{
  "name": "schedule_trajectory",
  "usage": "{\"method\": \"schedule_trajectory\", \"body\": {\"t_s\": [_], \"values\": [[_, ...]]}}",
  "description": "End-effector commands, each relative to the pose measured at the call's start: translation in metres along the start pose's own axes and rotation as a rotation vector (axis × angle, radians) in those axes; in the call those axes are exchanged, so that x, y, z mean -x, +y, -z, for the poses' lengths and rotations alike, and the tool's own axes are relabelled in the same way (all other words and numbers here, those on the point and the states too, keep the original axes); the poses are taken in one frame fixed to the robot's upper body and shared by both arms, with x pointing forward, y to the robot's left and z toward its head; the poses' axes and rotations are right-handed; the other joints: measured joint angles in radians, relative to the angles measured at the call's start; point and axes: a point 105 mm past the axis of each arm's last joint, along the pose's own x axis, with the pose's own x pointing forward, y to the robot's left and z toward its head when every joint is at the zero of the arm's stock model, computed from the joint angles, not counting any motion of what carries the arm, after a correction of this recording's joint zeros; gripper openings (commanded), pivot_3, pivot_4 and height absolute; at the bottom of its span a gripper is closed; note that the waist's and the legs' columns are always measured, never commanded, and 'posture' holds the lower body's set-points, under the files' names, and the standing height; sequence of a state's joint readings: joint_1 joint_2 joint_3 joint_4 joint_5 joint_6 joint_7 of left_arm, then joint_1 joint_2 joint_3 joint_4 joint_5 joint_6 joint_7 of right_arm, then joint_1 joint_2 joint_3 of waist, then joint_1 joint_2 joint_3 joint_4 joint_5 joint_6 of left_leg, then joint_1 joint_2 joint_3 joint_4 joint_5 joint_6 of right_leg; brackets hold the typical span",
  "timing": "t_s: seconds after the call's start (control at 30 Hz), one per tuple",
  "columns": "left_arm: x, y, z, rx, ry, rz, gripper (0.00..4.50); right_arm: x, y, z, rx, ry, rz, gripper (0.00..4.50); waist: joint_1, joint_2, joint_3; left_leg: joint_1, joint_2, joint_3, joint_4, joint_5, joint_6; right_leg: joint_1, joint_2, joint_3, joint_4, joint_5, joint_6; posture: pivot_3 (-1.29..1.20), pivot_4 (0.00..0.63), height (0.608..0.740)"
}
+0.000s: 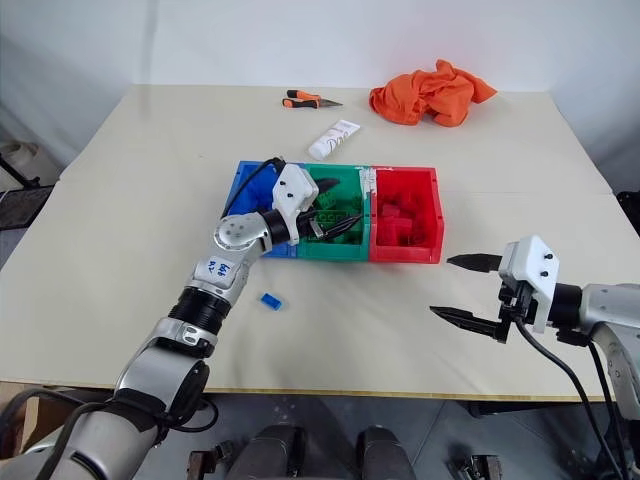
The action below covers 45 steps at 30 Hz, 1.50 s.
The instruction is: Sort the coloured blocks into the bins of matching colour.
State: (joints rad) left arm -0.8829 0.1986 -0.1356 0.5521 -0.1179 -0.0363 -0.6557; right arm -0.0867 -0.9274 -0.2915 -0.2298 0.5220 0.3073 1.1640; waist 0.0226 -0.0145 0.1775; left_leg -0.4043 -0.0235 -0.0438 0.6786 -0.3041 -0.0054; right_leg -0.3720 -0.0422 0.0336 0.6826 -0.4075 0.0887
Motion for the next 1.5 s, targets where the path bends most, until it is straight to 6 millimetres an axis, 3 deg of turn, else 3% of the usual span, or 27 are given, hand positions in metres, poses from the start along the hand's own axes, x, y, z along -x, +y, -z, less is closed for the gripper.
{"method": "schedule_trajectory", "body": {"t_s": [0.03,0.13,0.33,0.43,0.57,0.73,0.83,0.97,1.07,1.23,1.5], "values": [[0.032,-0.013,-0.023,0.014,-0.082,0.094,4.46,0.004,-0.001,-0.008,0.020,-0.033,0.008,4.50,-0.005,0.000,0.000,0.000,0.000,0.000,-0.001,0.000,0.000,0.000,0.000,0.001,0.001,0.000,0.000,0.00,0.150,0.740],[0.074,-0.030,-0.012,0.078,-0.005,0.154,4.46,0.003,-0.001,-0.009,0.018,-0.039,-0.011,4.50,-0.017,0.001,0.000,0.000,0.001,0.000,-0.001,0.000,0.000,-0.002,0.000,0.001,0.006,0.000,0.000,0.00,0.150,0.740],[0.146,-0.045,0.004,0.139,0.168,0.159,4.46,-0.001,-0.006,-0.011,0.022,-0.068,-0.054,4.50,-0.024,0.001,0.000,0.001,0.001,-0.001,0.001,0.000,0.000,0.000,-0.001,0.002,0.004,0.000,0.000,0.00,0.150,0.740],[0.171,-0.043,0.010,0.144,0.228,0.125,4.46,-0.003,-0.008,-0.010,0.025,-0.071,-0.076,4.50,-0.023,0.001,0.000,0.002,0.001,-0.001,0.000,0.000,0.000,0.001,-0.001,0.001,0.002,0.000,0.000,0.00,0.150,0.740],[0.224,-0.030,0.024,0.134,0.368,0.034,4.46,-0.009,-0.013,-0.010,0.030,-0.071,-0.110,4.50,-0.027,0.001,0.000,0.002,0.001,-0.002,-0.002,-0.001,0.001,0.001,-0.001,0.001,-0.001,0.000,0.000,0.00,0.150,0.740],[0.253,-0.032,0.030,0.146,0.437,0.024,4.46,-0.016,-0.016,-0.012,0.043,-0.079,-0.148,4.50,-0.027,0.002,0.000,0.002,0.001,-0.001,-0.005,-0.001,0.001,0.001,-0.002,0.001,-0.003,0.000,0.000,0.00,0.150,0.740],[0.253,-0.034,0.031,0.144,0.443,0.026,4.46,-0.018,-0.015,-0.013,0.044,-0.083,-0.173,4.50,-0.021,0.002,0.000,0.002,0.000,-0.002,-0.005,-0.001,0.002,0.001,-0.002,0.001,-0.004,0.000,0.000,0.00,0.150,0.740],[0.233,-0.036,0.030,0.124,0.388,0.019,4.46,-0.017,-0.010,-0.014,0.048,-0.083,-0.198,4.50,-0.022,0.002,0.000,0.002,0.000,-0.002,-0.006,-0.002,0.003,0.001,-0.003,0.000,-0.005,0.000,0.000,0.00,0.150,0.740],[0.208,-0.033,0.037,0.100,0.341,-0.024,4.46,-0.017,-0.011,-0.013,0.047,-0.078,-0.191,4.50,-0.023,0.002,0.000,0.002,0.000,-0.002,-0.005,-0.002,0.003,0.001,-0.003,0.000,-0.004,0.000,0.000,0.00,0.150,0.740],[0.180,-0.052,0.057,0.108,0.328,0.068,4.46,-0.018,-0.010,-0.013,0.044,-0.078,-0.183,4.50,-0.030,0.002,0.000,0.002,0.000,0.000,-0.005,-0.001,0.002,0.001,-0.002,0.001,-0.003,0.000,0.000,0.00,0.150,0.740],[0.162,-0.047,0.078,0.062,0.343,0.092,4.46,-0.010,-0.008,-0.011,0.038,-0.056,-0.142,4.50,-0.023,0.002,0.000,0.002,0.000,0.000,-0.003,-0.001,0.002,0.000,-0.002,0.001,-0.001,0.000,0.000,0.00,0.150,0.740]]}}
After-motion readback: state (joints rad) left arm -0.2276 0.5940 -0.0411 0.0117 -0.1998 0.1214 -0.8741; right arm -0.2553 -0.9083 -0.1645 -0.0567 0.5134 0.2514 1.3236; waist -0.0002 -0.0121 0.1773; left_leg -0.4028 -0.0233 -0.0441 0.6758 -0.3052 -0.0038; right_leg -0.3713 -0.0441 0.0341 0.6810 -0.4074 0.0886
